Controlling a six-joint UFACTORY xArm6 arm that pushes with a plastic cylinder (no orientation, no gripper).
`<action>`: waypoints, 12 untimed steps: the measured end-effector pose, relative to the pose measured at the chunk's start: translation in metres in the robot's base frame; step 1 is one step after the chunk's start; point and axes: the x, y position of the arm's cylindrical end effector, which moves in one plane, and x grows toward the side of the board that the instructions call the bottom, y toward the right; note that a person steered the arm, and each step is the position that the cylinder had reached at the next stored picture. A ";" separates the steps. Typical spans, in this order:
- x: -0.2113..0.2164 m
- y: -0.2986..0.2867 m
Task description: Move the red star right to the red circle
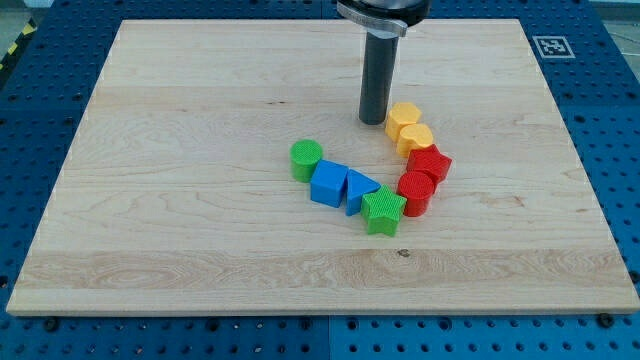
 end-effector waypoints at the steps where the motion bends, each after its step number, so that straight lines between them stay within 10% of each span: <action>1: 0.016 0.009; 12: 0.086 0.052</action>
